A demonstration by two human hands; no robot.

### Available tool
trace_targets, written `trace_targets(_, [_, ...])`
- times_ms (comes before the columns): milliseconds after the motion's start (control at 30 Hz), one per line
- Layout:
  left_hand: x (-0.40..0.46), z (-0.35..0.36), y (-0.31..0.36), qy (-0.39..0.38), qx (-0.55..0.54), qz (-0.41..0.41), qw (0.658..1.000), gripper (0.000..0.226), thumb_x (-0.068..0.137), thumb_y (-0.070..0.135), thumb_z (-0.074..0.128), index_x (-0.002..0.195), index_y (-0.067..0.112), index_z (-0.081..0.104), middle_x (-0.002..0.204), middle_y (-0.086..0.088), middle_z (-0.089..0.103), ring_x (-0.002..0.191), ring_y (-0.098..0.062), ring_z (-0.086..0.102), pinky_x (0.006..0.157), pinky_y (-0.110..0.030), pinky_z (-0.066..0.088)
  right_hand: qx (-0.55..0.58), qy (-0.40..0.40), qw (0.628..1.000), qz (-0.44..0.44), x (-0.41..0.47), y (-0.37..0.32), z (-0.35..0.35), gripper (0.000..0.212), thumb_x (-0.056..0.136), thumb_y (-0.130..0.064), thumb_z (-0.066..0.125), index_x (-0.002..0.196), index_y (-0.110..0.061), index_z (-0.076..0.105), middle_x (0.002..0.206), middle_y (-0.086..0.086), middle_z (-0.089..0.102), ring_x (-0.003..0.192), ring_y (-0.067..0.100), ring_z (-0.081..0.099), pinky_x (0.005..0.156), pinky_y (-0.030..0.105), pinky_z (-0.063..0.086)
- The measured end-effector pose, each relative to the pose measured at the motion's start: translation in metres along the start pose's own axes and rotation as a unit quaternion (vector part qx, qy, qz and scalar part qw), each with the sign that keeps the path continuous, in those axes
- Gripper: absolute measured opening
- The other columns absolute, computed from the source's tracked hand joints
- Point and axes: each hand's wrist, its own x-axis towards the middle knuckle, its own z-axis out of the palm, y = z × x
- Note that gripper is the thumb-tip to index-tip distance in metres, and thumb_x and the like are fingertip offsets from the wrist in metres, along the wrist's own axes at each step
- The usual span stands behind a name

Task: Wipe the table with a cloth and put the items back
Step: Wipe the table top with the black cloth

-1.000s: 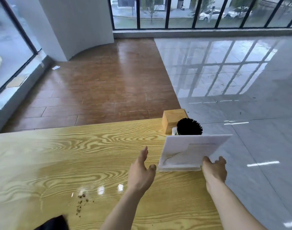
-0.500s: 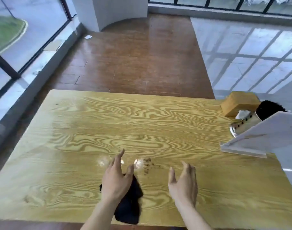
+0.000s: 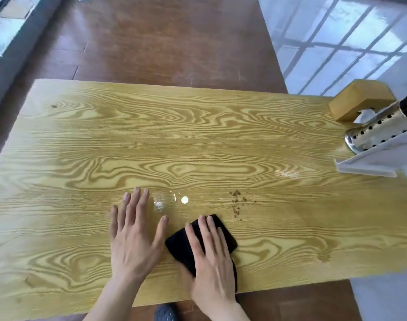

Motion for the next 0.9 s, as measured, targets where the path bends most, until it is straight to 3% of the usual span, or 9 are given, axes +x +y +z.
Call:
trace_targets(133, [0.022, 0.017, 0.006, 0.002, 0.024, 0.036, 0.999, 0.075, 0.095, 0.06, 0.035, 0.16, 0.026, 0.019, 0.17, 0.002, 0.016, 0.158, -0.014, 0.001, 0.127, -0.045, 0.001, 0.024, 0.04, 0.999, -0.013, -0.009, 0.018, 0.008, 0.073, 0.091, -0.033, 0.059, 0.158, -0.027, 0.03, 0.169, 0.0, 0.02, 0.157, 0.022, 0.014, 0.121, 0.043, 0.025])
trace_targets(233, [0.041, 0.023, 0.01, 0.009, 0.028, 0.045, 0.999, 0.073, 0.097, 0.059, 0.033, 0.161, 0.029, 0.017, 0.17, 0.004, 0.013, 0.158, -0.014, 0.0, 0.127, -0.045, 0.0, 0.051, 0.119, 0.989, 0.076, -0.017, 0.039, 0.008, 0.059, 0.094, -0.03, 0.048, 0.153, -0.023, 0.042, 0.166, 0.0, 0.029, 0.156, 0.023, 0.021, 0.12, 0.047, 0.029])
trace_targets(400, [0.055, 0.033, 0.009, 0.017, 0.005, 0.007, 1.0, 0.072, 0.097, 0.061, 0.025, 0.16, 0.028, 0.017, 0.17, 0.004, 0.016, 0.158, -0.011, 0.004, 0.127, -0.043, 0.002, 0.196, 0.271, 0.903, 0.27, 0.003, 0.074, -0.002, 0.044, 0.104, -0.027, 0.037, 0.145, -0.019, 0.052, 0.159, -0.003, 0.042, 0.153, 0.015, 0.027, 0.122, 0.044, 0.027])
trace_targets(533, [0.056, 0.035, 0.011, 0.012, 0.01, 0.004, 1.0, 0.072, 0.096, 0.062, 0.026, 0.16, 0.03, 0.017, 0.17, 0.005, 0.018, 0.158, -0.01, 0.005, 0.127, -0.042, 0.003, 0.275, 0.317, 0.855, 0.305, 0.047, 0.093, -0.015, 0.048, 0.105, -0.037, 0.03, 0.147, -0.023, 0.049, 0.158, -0.004, 0.043, 0.153, 0.006, 0.023, 0.126, 0.04, 0.018])
trace_targets(600, [0.058, 0.035, 0.011, 0.008, 0.015, 0.005, 1.0, 0.073, 0.096, 0.063, 0.027, 0.16, 0.03, 0.018, 0.169, 0.005, 0.018, 0.158, -0.01, 0.004, 0.127, -0.042, 0.003, 0.285, 0.295, 0.866, 0.285, 0.072, 0.096, -0.018, 0.049, 0.105, -0.038, 0.028, 0.15, -0.03, 0.045, 0.161, -0.006, 0.039, 0.154, 0.005, 0.018, 0.127, 0.043, 0.013])
trace_targets(667, [0.059, 0.035, 0.011, 0.005, 0.018, 0.005, 1.0, 0.074, 0.095, 0.064, 0.026, 0.16, 0.029, 0.018, 0.17, 0.004, 0.018, 0.158, -0.01, 0.004, 0.127, -0.042, 0.004, 0.25, 0.244, 0.904, 0.248, 0.094, 0.089, -0.019, 0.049, 0.105, -0.041, 0.025, 0.151, -0.037, 0.041, 0.165, -0.006, 0.031, 0.156, 0.008, 0.012, 0.127, 0.047, 0.009])
trace_targets(767, [0.059, 0.035, 0.011, 0.0, 0.025, 0.009, 1.0, 0.075, 0.095, 0.064, 0.025, 0.16, 0.028, 0.02, 0.17, 0.004, 0.017, 0.158, -0.01, 0.003, 0.127, -0.043, 0.004, 0.078, 0.135, 0.97, 0.187, 0.103, 0.073, -0.015, 0.053, 0.104, -0.052, 0.012, 0.152, -0.047, 0.033, 0.17, 0.0, 0.013, 0.158, 0.019, 0.0, 0.127, 0.05, 0.006])
trace_targets(900, [0.059, 0.034, 0.01, -0.002, 0.028, 0.011, 1.0, 0.075, 0.094, 0.063, 0.027, 0.16, 0.027, 0.02, 0.17, 0.004, 0.017, 0.158, -0.01, 0.004, 0.127, -0.044, 0.006, -0.039, 0.066, 0.984, 0.164, 0.089, 0.066, -0.01, 0.052, 0.105, -0.052, 0.021, 0.156, -0.045, 0.023, 0.171, 0.011, 0.004, 0.157, 0.032, 0.0, 0.124, 0.058, 0.013])
